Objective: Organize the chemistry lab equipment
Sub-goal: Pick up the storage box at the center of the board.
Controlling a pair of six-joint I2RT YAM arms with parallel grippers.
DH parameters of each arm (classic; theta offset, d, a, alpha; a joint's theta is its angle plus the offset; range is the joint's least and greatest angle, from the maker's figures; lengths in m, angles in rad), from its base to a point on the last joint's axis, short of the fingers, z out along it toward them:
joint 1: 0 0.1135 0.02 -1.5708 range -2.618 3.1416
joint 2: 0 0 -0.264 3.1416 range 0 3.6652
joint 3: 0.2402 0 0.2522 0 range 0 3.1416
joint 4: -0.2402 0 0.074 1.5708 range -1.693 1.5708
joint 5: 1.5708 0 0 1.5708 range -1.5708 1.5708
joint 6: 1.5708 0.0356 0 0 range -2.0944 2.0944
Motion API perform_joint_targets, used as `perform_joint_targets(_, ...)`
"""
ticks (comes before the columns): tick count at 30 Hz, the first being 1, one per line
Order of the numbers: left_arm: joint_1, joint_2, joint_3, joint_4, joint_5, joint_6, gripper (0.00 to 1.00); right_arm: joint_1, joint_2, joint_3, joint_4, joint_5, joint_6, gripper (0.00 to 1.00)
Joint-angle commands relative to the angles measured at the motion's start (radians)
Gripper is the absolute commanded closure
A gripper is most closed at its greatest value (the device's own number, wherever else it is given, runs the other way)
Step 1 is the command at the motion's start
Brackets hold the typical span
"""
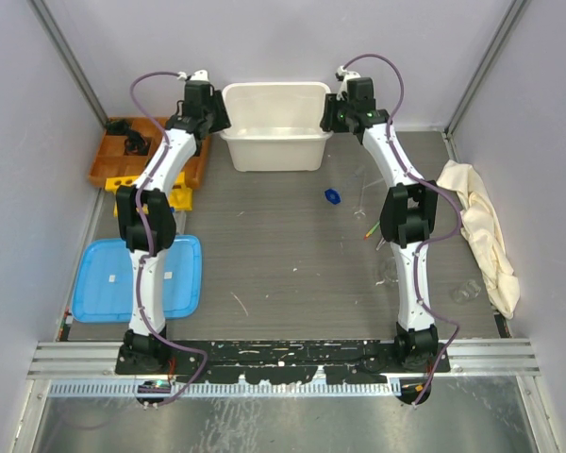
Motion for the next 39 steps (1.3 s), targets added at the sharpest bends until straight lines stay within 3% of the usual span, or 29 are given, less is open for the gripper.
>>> perform_joint_targets(1,0.001,0.012,0.061,-0.030,0.013,0.021,0.53,0.000,-0.064,-0.004,0.007,0.000,0.004,0.56)
perform_joint_targets(4,0.000,0.008,0.049,-0.016,0.037,0.017,0.60,0.000,-0.068,-0.009,0.005,-0.011,0.002,0.81)
perform_joint_targets(8,0.001,-0.022,0.012,0.015,0.066,0.012,0.81,0.001,-0.077,-0.014,0.000,-0.022,0.002,0.98)
perform_joint_targets(15,0.002,-0.095,-0.048,-0.012,0.077,0.010,0.82,0.016,-0.160,-0.112,0.015,-0.043,0.015,0.99)
perform_joint_targets(26,-0.006,-0.328,-0.229,-0.059,0.164,-0.004,0.83,0.118,-0.434,-0.362,0.041,0.021,0.038,0.99)
perform_joint_targets(39,-0.016,-0.666,-0.473,-0.168,0.198,-0.007,0.82,0.367,-0.807,-0.711,-0.040,0.235,0.130,0.99)
